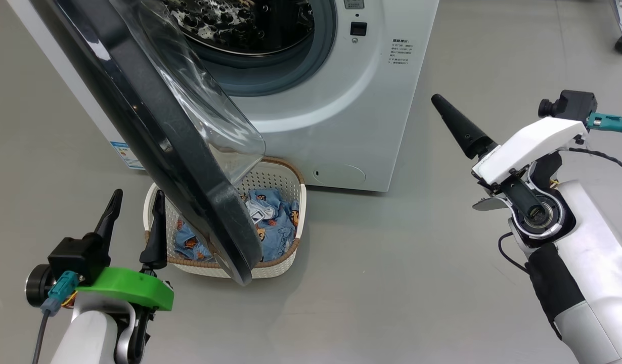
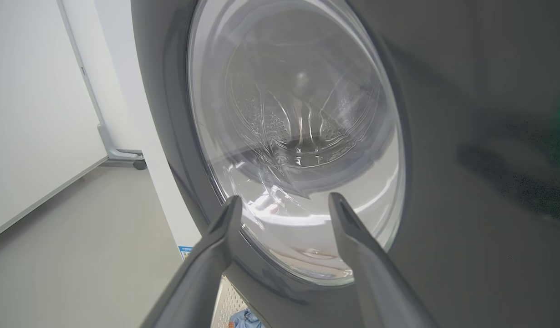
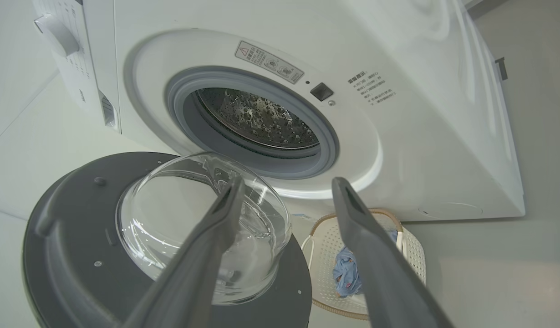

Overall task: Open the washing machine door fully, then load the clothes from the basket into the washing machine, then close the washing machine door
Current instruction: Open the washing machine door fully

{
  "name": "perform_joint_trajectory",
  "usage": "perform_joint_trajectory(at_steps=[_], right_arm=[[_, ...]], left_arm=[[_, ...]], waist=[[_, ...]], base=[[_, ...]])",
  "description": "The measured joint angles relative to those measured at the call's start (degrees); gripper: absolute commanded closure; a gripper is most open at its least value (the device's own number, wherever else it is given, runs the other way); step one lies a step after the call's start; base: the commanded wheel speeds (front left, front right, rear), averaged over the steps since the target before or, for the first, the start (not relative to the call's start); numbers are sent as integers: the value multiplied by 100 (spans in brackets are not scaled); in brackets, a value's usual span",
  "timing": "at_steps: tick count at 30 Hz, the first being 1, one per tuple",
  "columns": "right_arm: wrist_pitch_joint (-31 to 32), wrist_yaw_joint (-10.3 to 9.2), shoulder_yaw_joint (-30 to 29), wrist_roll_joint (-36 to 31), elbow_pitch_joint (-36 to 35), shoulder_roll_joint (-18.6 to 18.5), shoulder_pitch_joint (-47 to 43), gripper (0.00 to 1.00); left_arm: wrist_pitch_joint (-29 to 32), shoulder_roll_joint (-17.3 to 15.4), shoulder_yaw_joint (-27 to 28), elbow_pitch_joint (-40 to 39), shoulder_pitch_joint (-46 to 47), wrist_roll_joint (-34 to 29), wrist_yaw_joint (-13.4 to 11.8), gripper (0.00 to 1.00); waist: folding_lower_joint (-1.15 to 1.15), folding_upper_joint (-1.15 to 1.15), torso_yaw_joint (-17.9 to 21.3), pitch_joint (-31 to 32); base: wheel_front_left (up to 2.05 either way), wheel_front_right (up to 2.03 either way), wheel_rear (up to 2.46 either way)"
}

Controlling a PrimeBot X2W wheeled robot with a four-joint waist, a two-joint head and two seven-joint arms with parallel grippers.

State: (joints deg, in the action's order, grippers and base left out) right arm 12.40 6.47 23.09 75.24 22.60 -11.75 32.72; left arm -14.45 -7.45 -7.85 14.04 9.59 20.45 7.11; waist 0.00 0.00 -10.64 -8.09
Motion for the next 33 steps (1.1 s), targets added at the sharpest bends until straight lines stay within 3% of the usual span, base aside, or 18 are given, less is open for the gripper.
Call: perform_joint_trajectory(at_steps=[4,18,29,33], right_arm=[[-655,4,223,-843,-36,-181,57,0],[-2541,-13,732,-2867,14,-563,16,0],[-2721,-538,889,-3776,141,-760,-452,0],[-2721,-770,610,-3815,116,-736,-858,0]], left_arm=[[0,-5,1,-9,-26,0,0,0],[0,-65,104,-53,-88,-1,1,0],[0,-76,409,-99,-379,-68,0,0],[1,-77,504,-109,-549,-88,1,0]], waist=[[0,0,66,29],[0,0,192,93],[0,0,505,234],[0,0,659,346]], base=[[0,0,0],[0,0,0],[0,0,0],[0,0,0]])
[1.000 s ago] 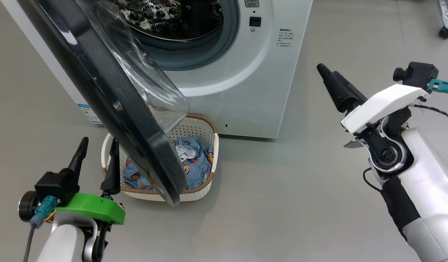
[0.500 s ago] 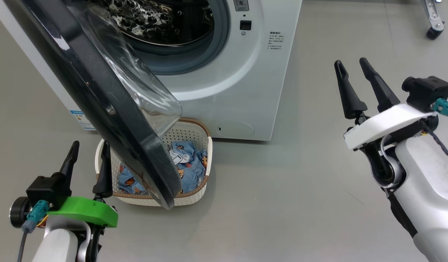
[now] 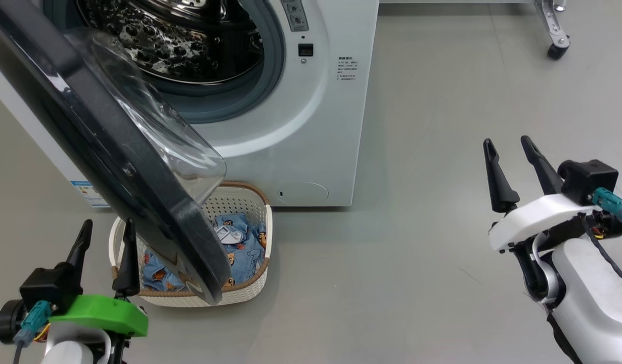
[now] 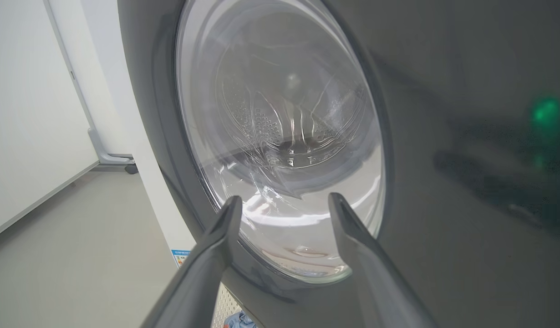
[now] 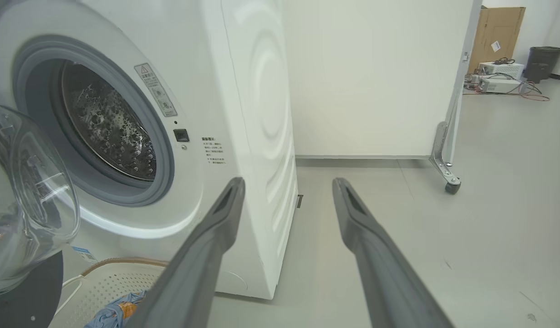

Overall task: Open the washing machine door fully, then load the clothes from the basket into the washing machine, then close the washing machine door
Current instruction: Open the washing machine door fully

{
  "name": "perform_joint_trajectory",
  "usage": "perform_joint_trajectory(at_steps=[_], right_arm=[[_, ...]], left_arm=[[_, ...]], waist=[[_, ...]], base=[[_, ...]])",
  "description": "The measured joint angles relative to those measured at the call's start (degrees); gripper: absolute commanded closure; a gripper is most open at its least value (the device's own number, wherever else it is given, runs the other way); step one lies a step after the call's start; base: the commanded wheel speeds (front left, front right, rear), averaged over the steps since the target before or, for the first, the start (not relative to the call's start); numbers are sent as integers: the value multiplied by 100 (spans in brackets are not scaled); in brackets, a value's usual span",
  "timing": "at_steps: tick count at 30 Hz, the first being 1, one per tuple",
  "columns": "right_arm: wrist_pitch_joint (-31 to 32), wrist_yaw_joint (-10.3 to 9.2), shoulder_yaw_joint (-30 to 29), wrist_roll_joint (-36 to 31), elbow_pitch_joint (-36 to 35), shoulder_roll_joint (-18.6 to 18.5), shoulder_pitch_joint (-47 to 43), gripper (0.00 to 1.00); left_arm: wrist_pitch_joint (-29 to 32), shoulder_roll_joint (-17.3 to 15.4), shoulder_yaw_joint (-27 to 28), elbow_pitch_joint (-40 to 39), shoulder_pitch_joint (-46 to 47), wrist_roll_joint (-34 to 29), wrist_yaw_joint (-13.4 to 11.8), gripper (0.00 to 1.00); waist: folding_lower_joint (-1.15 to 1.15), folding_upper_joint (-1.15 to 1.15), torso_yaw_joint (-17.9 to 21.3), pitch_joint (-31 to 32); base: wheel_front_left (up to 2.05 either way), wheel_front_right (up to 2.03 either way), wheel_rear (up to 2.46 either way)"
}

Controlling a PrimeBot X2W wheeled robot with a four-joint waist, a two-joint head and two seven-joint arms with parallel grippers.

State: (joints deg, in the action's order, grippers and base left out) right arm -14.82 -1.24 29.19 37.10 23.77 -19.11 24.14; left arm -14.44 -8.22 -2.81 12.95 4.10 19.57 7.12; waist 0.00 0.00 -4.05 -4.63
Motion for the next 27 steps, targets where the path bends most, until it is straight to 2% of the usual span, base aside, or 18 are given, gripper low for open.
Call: perform_joint_trajectory(at_steps=[7,17,27], right_arm=[[1,-194,-318,-313,-328,-36,-614,0],[1,-300,-605,-775,-736,-54,-1451,0],[2,-396,-864,-989,-1079,256,-2086,0]], left_arm=[[0,-2,24,-40,-196,-51,-1,0],[0,37,67,-81,-398,-84,0,0],[0,165,158,-119,-623,-91,0,0]], waist=[[0,0,197,163],[0,0,285,287],[0,0,317,354]], base=[[0,0,0],[0,0,0],[0,0,0]])
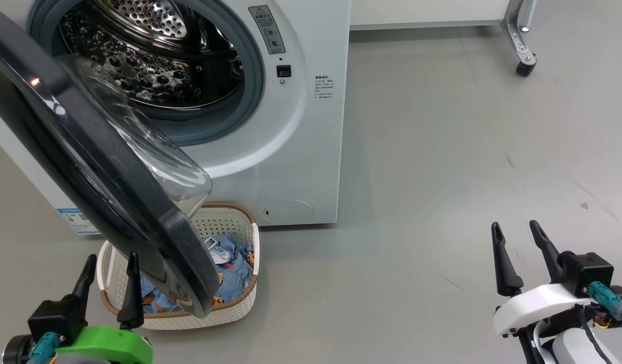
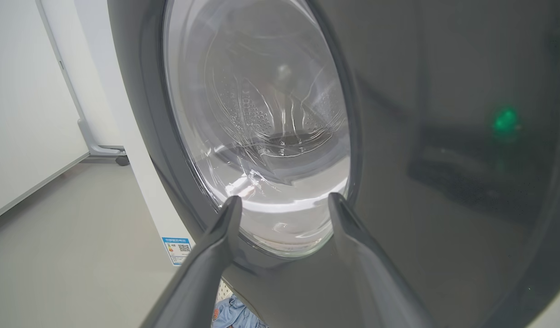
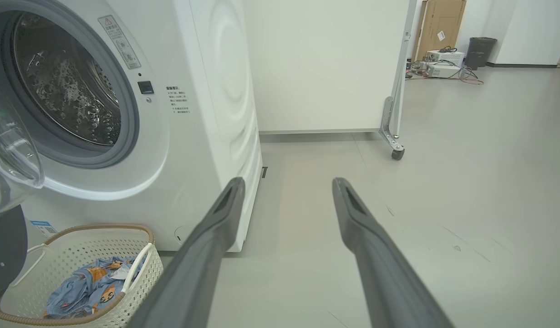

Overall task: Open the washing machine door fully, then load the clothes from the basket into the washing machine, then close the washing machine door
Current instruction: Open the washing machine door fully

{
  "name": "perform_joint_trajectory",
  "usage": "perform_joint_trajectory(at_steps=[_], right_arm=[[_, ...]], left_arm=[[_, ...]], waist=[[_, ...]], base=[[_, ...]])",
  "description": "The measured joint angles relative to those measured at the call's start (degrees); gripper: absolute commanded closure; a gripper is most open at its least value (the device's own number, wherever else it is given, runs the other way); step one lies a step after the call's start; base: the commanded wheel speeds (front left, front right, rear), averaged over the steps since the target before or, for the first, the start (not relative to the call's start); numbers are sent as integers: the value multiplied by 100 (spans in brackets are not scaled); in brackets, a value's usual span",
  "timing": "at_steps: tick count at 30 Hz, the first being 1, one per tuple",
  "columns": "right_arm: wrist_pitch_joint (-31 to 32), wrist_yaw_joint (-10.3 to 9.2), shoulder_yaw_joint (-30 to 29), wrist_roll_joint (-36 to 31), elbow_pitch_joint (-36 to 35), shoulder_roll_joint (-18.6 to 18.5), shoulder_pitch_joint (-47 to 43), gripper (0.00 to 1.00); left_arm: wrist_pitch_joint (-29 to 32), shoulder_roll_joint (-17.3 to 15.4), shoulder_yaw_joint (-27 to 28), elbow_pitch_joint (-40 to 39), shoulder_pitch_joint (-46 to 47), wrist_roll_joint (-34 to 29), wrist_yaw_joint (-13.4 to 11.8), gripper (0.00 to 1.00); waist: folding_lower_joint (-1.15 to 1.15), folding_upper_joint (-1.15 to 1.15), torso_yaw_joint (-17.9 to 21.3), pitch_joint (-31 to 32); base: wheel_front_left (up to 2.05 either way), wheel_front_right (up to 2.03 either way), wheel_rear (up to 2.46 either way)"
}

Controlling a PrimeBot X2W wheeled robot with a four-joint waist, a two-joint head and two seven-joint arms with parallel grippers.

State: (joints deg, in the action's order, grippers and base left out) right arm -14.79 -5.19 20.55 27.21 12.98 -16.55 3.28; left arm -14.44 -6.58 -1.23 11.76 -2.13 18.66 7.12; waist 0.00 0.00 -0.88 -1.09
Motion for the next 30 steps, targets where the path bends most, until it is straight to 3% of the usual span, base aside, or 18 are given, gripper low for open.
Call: perform_joint_trajectory(at_steps=[30], right_arm=[[0,57,-509,-482,-271,223,-383,0]], left_arm=[[0,41,41,-78,-24,-260,-1,0]], waist=[[0,0,-59,-78]], base=[[0,0,0]])
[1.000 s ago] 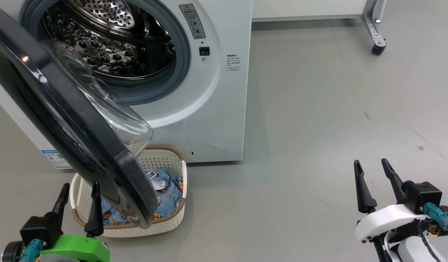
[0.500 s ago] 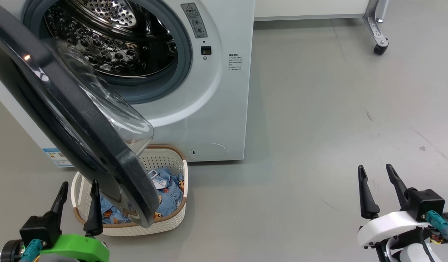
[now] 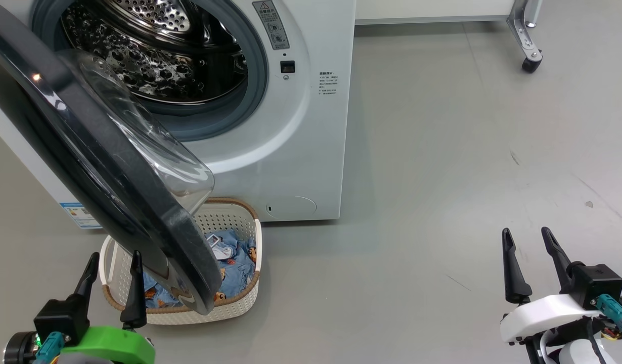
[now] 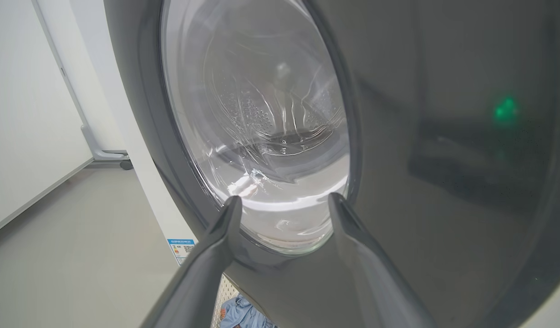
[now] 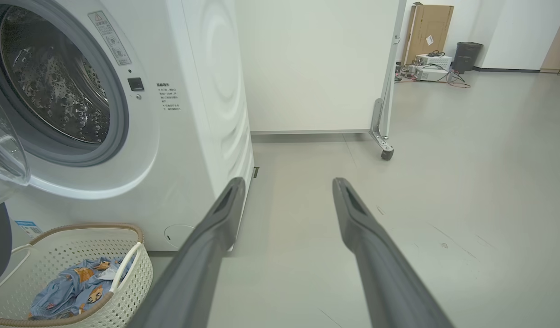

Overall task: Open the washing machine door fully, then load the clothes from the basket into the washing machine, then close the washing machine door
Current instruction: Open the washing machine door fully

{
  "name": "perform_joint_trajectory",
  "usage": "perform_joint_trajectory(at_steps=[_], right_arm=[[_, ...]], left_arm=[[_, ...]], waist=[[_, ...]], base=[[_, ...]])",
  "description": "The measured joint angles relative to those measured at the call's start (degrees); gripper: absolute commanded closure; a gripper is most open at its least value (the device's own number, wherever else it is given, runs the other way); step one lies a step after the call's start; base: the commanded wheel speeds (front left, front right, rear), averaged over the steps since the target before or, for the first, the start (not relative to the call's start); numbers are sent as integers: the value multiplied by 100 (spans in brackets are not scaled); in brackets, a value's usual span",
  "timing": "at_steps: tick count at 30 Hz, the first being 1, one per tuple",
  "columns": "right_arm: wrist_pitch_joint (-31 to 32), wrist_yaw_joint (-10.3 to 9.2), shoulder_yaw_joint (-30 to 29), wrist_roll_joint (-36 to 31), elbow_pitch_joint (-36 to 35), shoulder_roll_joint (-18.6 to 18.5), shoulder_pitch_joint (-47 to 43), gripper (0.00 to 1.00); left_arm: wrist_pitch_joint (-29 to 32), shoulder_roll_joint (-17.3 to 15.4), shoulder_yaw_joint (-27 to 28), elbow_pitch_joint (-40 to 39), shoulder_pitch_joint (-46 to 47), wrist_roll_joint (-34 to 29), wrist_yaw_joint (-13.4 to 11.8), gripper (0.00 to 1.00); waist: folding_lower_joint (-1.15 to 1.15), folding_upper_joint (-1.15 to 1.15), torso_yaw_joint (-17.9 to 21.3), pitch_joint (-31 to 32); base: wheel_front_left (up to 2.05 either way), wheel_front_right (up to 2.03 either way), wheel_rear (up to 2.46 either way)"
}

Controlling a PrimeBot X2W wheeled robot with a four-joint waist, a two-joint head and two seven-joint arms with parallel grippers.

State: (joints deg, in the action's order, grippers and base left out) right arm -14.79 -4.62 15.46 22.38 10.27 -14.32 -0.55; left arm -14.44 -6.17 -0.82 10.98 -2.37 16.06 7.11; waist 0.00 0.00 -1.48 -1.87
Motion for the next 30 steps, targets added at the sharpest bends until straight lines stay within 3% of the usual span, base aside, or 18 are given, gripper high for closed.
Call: perform_joint_trajectory(at_steps=[30], right_arm=[[0,222,-380,-190,118,176,14,0]], left_arm=[[0,-27,-142,60,17,1,1,0]], waist=[[0,0,-176,-139]], base=[[0,0,0]])
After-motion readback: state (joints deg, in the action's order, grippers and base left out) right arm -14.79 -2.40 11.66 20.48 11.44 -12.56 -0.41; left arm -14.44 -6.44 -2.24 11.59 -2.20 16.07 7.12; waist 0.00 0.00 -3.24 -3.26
